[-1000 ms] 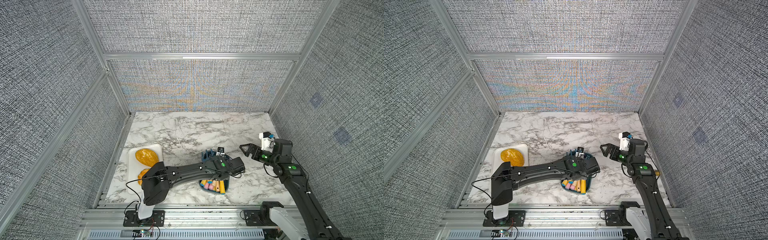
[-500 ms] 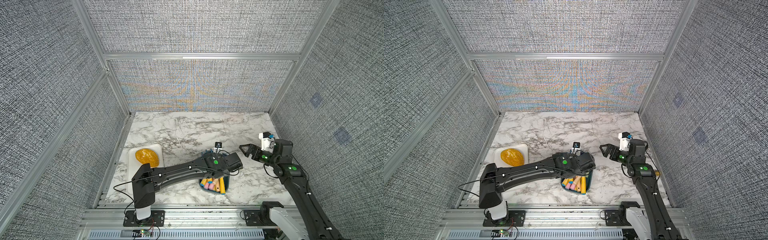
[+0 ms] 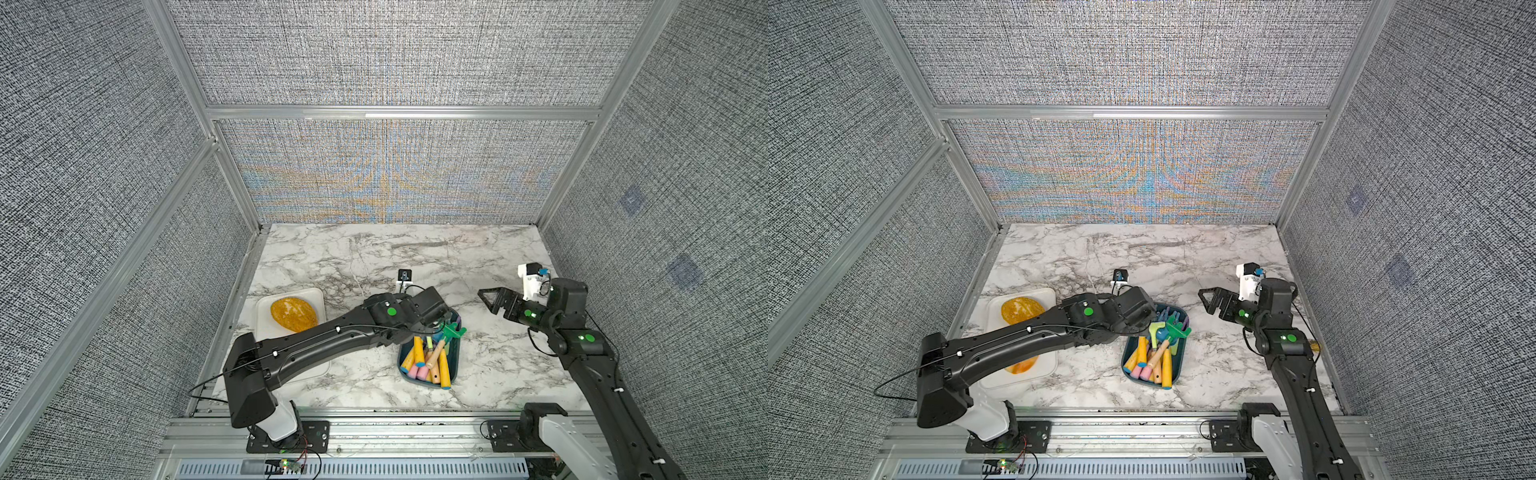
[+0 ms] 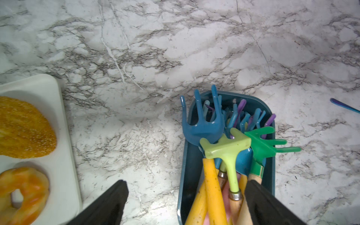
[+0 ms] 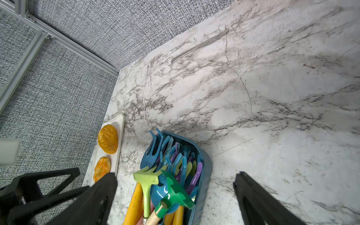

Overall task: Put the rake into the storage box
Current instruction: Place the rake in the storage box, then reset both arms

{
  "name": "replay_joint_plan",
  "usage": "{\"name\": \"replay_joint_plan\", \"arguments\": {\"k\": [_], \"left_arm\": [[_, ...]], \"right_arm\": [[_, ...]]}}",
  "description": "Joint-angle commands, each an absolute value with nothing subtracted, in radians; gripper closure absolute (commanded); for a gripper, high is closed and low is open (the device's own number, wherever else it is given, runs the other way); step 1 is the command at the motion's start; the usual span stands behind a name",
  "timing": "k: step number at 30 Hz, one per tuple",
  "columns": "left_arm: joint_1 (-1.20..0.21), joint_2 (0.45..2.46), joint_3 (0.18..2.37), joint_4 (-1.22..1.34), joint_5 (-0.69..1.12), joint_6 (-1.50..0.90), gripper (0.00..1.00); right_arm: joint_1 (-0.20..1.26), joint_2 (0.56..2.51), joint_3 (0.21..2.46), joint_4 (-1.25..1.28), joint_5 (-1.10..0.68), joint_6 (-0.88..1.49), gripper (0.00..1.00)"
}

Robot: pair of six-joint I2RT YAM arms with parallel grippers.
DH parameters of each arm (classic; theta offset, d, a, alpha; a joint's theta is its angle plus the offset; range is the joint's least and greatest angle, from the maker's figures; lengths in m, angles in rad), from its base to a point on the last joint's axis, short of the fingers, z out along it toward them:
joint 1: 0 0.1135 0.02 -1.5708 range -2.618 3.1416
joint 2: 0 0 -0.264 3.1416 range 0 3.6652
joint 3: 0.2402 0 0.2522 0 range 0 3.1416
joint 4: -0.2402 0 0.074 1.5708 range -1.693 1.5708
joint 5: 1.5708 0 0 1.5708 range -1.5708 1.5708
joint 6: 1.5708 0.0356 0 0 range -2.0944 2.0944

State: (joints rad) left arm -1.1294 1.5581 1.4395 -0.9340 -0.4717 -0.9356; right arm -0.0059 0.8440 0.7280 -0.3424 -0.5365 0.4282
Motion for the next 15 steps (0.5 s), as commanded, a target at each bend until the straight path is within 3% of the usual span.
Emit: {"name": "replay_joint_plan", "arguments": {"k": [1,8,15], "left_arm": [[-1.075,1.493,1.386,-0.924,-0.519,-0.867,0.01],[-0.942,1.312,1.215,-0.785,-0.65,-0.674,0.01],[-0.774,1.177,0.974,-0.457,-0.827,-0.421,0.01]], "right_arm": [[-0.006,0.832,0.736,-0.288,-0.461,0.401,0.01],[-0.006,0.857,0.728,-0.164,-0.252,0.301,0.01],[-0.006,0.822,0.502,0.23,-0.065,0.195,0.01]]}}
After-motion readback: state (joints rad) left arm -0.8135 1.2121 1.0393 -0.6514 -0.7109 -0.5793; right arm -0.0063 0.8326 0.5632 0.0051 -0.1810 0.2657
